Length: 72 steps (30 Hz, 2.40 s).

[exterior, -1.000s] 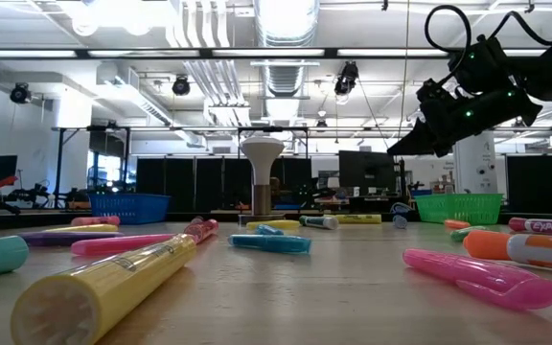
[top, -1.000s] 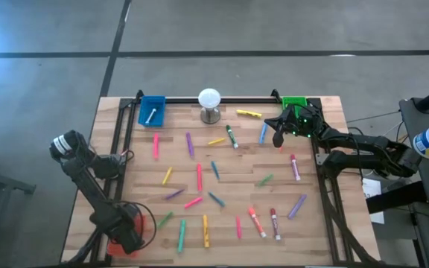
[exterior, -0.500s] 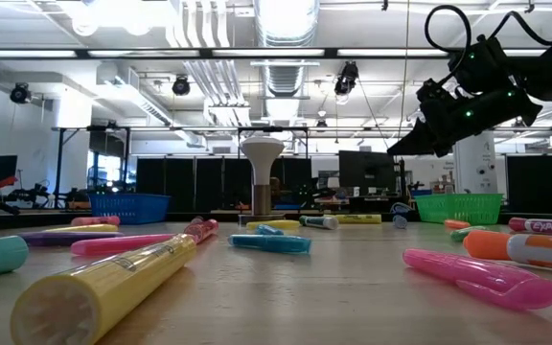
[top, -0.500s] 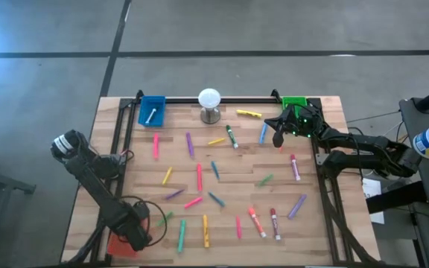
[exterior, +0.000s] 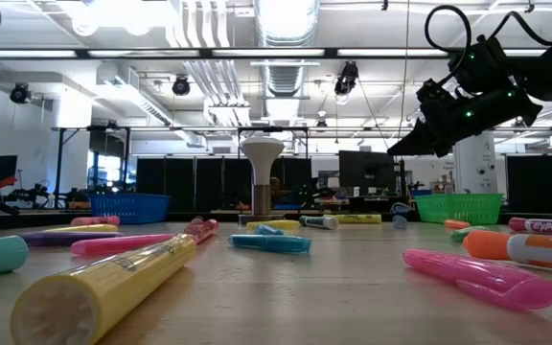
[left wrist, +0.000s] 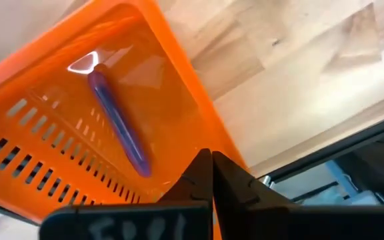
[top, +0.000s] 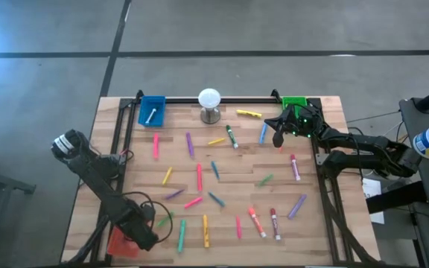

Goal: Pick & Place Markers
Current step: Adjust the orange bin on the table, then put the blue highlighter pen into the green bin

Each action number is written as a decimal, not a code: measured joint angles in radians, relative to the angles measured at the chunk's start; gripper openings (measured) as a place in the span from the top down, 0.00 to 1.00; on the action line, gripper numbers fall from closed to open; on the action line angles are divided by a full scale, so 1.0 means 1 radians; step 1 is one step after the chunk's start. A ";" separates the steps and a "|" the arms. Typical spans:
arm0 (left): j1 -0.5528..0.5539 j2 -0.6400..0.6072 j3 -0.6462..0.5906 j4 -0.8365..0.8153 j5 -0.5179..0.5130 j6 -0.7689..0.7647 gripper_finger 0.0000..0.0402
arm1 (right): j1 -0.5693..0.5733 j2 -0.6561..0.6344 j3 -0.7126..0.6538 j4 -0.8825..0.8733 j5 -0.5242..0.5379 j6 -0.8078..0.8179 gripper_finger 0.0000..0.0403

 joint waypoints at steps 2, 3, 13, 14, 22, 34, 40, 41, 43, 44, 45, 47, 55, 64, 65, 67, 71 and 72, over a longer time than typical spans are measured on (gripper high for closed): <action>0.002 0.000 0.000 0.000 -0.009 0.001 1.00 | 0.000 0.000 0.000 0.000 0.000 0.000 0.98; 0.003 0.000 0.000 0.000 -0.014 0.002 1.00 | 0.000 0.000 0.000 0.000 0.000 0.000 0.98; 0.031 -0.001 0.033 0.016 -0.052 0.061 1.00 | 0.000 0.000 0.000 0.000 0.000 0.002 0.98; 0.034 -0.001 0.037 0.016 -0.052 0.071 1.00 | 0.000 0.000 0.000 0.000 0.000 0.003 0.98; 0.069 -0.067 0.047 0.025 -0.170 0.084 1.00 | 0.000 0.000 -0.005 -0.001 0.000 0.012 0.98; 0.288 -0.179 -0.159 0.155 -0.513 0.463 1.00 | 0.000 0.000 -0.038 -0.002 0.008 0.039 0.98; 0.500 -0.253 -0.434 0.769 -0.622 0.842 1.00 | 0.000 0.000 -0.055 -0.003 0.008 0.106 0.98; 0.539 -0.254 -0.474 0.873 -0.630 0.903 1.00 | 0.000 0.000 -0.058 -0.002 0.008 0.120 0.98; 0.618 -0.249 -0.544 1.059 -0.650 1.001 1.00 | 0.000 0.000 -0.062 -0.002 0.008 0.153 0.98; 0.655 -0.243 -0.572 1.134 -0.658 1.037 1.00 | 0.000 0.000 -0.062 -0.002 0.008 0.170 0.98; 0.694 -0.236 -0.594 1.202 -0.665 1.069 1.00 | 0.000 0.000 -0.062 0.000 0.008 0.187 0.98; 0.760 -0.226 -0.628 1.284 -0.671 1.108 1.00 | 0.002 0.000 -0.060 0.000 0.008 0.219 0.98; 0.880 -0.169 -0.634 1.363 -0.752 1.202 0.98 | 0.080 0.000 -0.053 0.001 0.153 0.343 0.98; 0.932 -0.135 -0.627 1.494 -0.743 1.370 0.99 | 0.209 0.000 -0.025 -0.006 0.343 0.459 0.95; 0.940 -0.131 -0.628 1.509 -0.729 1.390 0.99 | 0.219 0.000 -0.019 -0.010 0.365 0.469 0.93; 0.960 -0.120 -0.636 1.571 -0.683 1.423 1.00 | 0.232 0.000 -0.003 -0.037 0.405 0.490 0.89; 1.015 -0.089 -0.669 1.766 -0.581 1.463 1.00 | 0.240 0.000 0.058 -0.199 0.464 0.561 0.78; 1.029 -0.079 -0.678 1.811 -0.561 1.473 1.00 | 0.240 0.000 0.079 -0.256 0.480 0.588 0.75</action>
